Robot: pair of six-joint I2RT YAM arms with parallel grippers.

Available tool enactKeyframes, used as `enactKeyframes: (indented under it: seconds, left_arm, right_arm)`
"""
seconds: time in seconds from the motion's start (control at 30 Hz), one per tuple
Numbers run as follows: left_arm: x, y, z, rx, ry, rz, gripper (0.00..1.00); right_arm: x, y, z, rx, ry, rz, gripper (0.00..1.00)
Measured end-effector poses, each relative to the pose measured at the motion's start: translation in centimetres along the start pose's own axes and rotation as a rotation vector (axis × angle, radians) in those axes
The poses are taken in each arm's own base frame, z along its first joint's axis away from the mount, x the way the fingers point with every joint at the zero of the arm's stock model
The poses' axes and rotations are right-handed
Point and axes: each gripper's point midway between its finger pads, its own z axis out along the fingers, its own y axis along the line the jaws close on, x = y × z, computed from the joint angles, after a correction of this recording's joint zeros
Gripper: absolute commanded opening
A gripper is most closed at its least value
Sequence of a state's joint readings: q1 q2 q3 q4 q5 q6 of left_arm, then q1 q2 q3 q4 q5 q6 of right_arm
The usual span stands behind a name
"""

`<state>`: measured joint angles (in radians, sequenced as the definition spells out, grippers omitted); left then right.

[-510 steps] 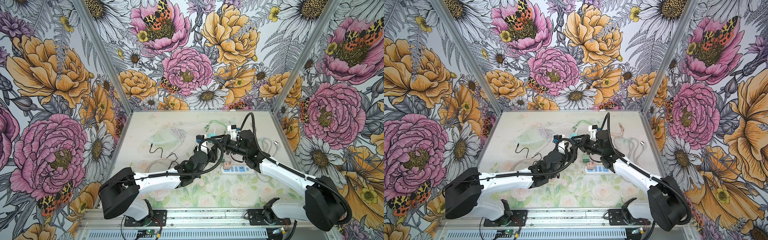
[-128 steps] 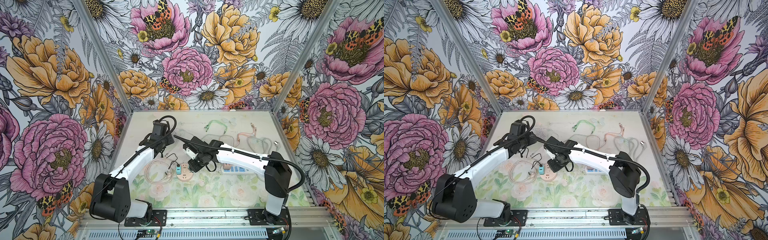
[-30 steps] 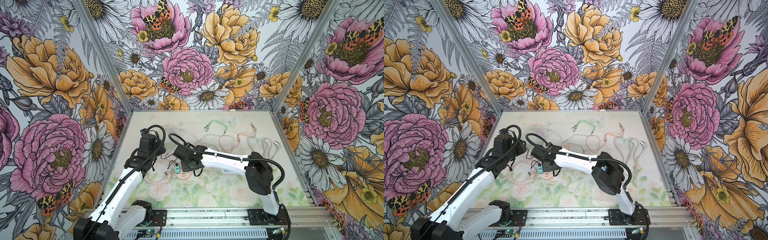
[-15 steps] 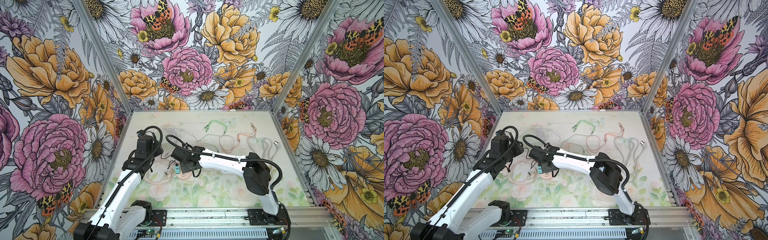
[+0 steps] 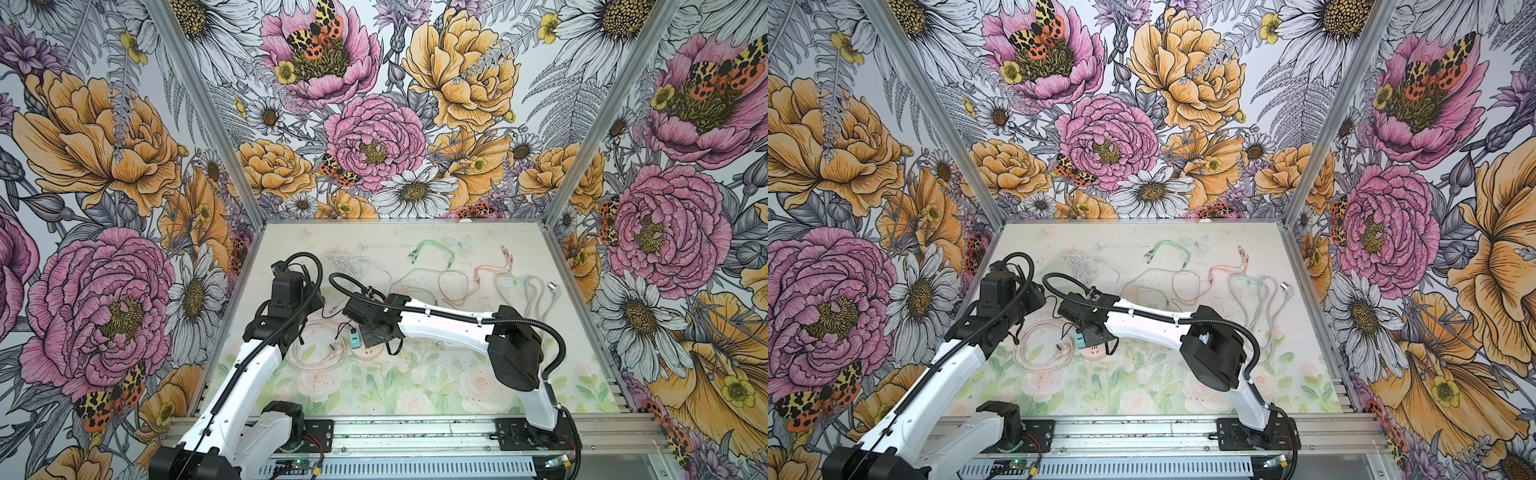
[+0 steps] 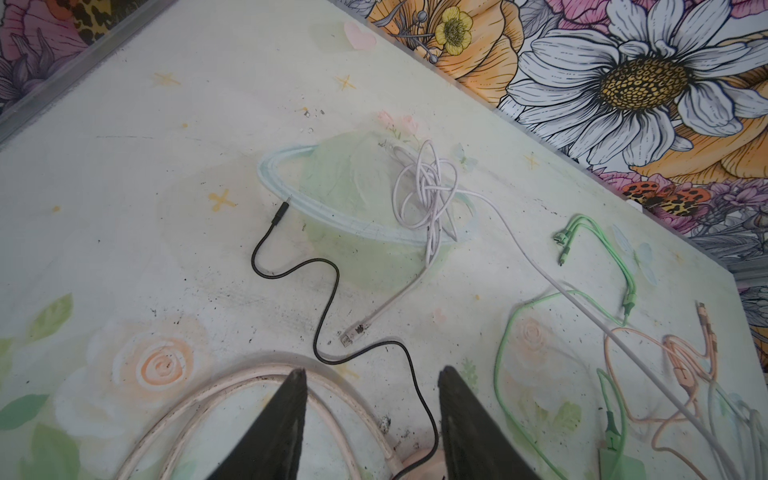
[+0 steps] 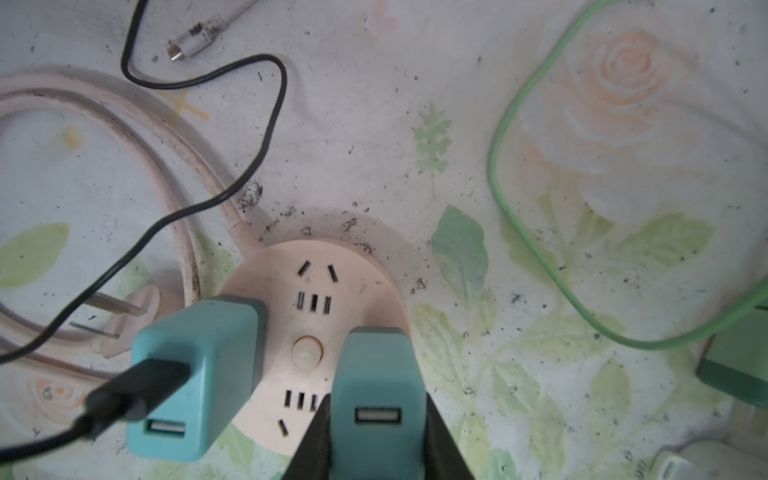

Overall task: Insert the plug
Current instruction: 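Press the teal charger's prongs down into the round socket with the right gripper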

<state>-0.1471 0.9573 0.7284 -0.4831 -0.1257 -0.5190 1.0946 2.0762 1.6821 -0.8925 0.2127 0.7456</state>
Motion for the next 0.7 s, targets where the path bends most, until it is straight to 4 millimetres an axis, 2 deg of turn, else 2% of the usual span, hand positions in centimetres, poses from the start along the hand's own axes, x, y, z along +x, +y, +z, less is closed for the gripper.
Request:
enactKeyframes:
  seconds: [0.23,0.7]
  left_arm:
    - [0.27,-0.14,0.05,0.012,0.012,-0.007,0.53]
    - [0.97,-0.26,0.39,0.024,0.041,-0.025,0.53]
  right_arm:
    - [0.1,0.29,0.07,-0.029,0.007,-0.055,0.0]
    - [-0.15,0.18,0.09,-0.105,0.051,-0.045,0.0]
